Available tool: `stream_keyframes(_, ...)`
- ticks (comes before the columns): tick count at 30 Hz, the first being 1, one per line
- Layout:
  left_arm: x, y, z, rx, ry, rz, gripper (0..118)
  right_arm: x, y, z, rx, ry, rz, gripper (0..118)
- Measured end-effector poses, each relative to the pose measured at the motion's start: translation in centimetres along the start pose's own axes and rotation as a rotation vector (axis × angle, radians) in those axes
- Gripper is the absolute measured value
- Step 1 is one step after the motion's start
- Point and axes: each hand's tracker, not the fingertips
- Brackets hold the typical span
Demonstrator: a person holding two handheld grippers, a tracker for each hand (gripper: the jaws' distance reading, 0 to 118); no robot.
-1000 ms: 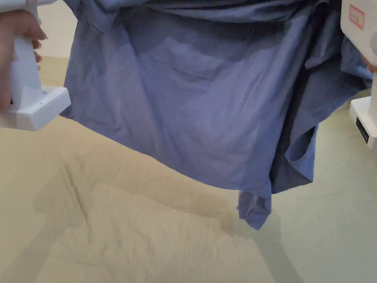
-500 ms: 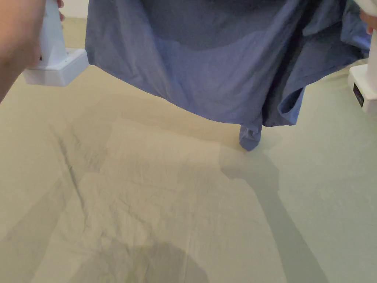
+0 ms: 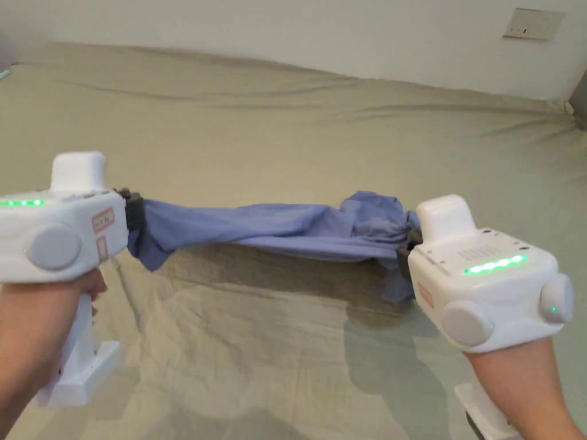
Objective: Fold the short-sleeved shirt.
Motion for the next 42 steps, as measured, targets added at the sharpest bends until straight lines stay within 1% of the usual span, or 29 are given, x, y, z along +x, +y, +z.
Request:
stream_keyframes(3, -1.4, -6.8, 1.3, -0.140, 0.013, 0.017, 4, -2.1, -5.5, 1.1, -0.143, 0.082, -0.023, 13)
stream_keyframes(7, -2.7, -14.6, 4.2, -0.269, 0.028, -0.042, 4, -5.1, -12.8, 3.9, -0.304, 0.159, -0.011, 13)
stream_keyframes(8, -2.9, -15.8, 5.0, -0.287, 0.036, -0.060, 4, -5.7, -14.1, 4.9, -0.333, 0.161, -0.015, 13)
stream_keyframes(10, -3.4, -17.7, 6.7, -0.309, 0.031, -0.070, 3, -6.2, -16.5, 6.5, -0.385, 0.179, -0.057, 13)
stream_keyframes(13, -3.9, -19.5, 9.2, -0.322, 0.064, -0.084, 0, -6.5, -18.9, 8.6, -0.443, 0.195, -0.152, 13)
stream_keyframes(14, -4.3, -19.8, 9.9, -0.317, 0.089, -0.089, 0, -6.5, -19.4, 9.4, -0.451, 0.191, -0.159, 13)
stream_keyframes(16, -5.1, -20.2, 11.2, -0.312, 0.111, -0.072, 0, -7.0, -20.3, 10.8, -0.452, 0.189, -0.140, 13)
stream_keyframes(18, -6.0, -20.4, 11.9, -0.322, 0.085, -0.010, 0, -7.4, -20.9, 12.0, -0.464, 0.190, -0.121, 13)
stream_keyframes(21, -6.2, -21.1, 13.3, -0.321, 0.082, -0.017, 0, -7.7, -21.3, 13.6, -0.473, 0.216, -0.153, 13)
stream_keyframes(23, -6.3, -21.5, 14.1, -0.313, 0.076, -0.025, 0, -8.0, -21.4, 14.6, -0.470, 0.222, -0.148, 13)
stream_keyframes(26, -6.4, -21.6, 15.2, -0.295, 0.049, 0.009, 0, -8.3, -21.3, 15.7, -0.463, 0.211, -0.132, 13)
stream_keyframes(29, -5.5, -21.3, 16.1, -0.278, 0.026, 0.012, 0, -8.1, -21.0, 16.2, -0.442, 0.205, -0.142, 14)
stream_keyframes(30, -5.2, -21.1, 16.3, -0.261, 0.005, 0.013, 0, -8.0, -20.7, 16.4, -0.402, 0.186, -0.146, 26)
stream_keyframes(31, -4.7, -20.9, 16.4, -0.240, -0.007, 0.015, 0, -7.8, -20.4, 16.4, -0.382, 0.159, -0.134, 52)
stream_keyframes(32, -4.2, -20.6, 16.6, -0.225, -0.013, 0.011, 0, -7.5, -19.9, 16.4, -0.377, 0.142, -0.128, 84)
stream_keyframes(33, -3.8, -20.2, 16.8, -0.197, -0.029, 0.005, 0, -7.0, -19.4, 16.4, -0.373, 0.143, -0.131, 108)
stream_keyframes(34, -3.3, -19.6, 17.0, -0.156, -0.043, 0.004, 9, -6.5, -18.6, 16.8, -0.323, 0.130, -0.146, 110)
stream_keyframes(35, -2.7, -19.0, 17.4, -0.125, -0.050, 0.005, 24, -6.0, -17.8, 17.4, -0.270, 0.127, -0.158, 110)
stream_keyframes(36, -2.2, -18.4, 17.7, -0.098, -0.058, 0.009, 48, -5.5, -16.7, 17.7, -0.229, 0.129, -0.155, 110)
stream_keyframes(37, -1.8, -17.7, 18.0, -0.076, -0.067, 0.010, 68, -5.1, -15.6, 18.1, -0.186, 0.118, -0.144, 110)
stream_keyframes(39, -0.9, -16.4, 18.4, -0.025, -0.085, 0.007, 95, -4.5, -13.3, 19.0, -0.082, 0.063, -0.117, 110)
stream_keyframes(41, 0.0, -15.0, 19.0, 0.036, -0.057, -0.032, 111, -3.9, -10.9, 19.9, 0.041, 0.009, -0.103, 110)
stream_keyframes(42, 0.5, -14.3, 19.3, 0.099, -0.054, -0.056, 116, -3.7, -9.8, 20.3, 0.091, -0.010, -0.107, 110)
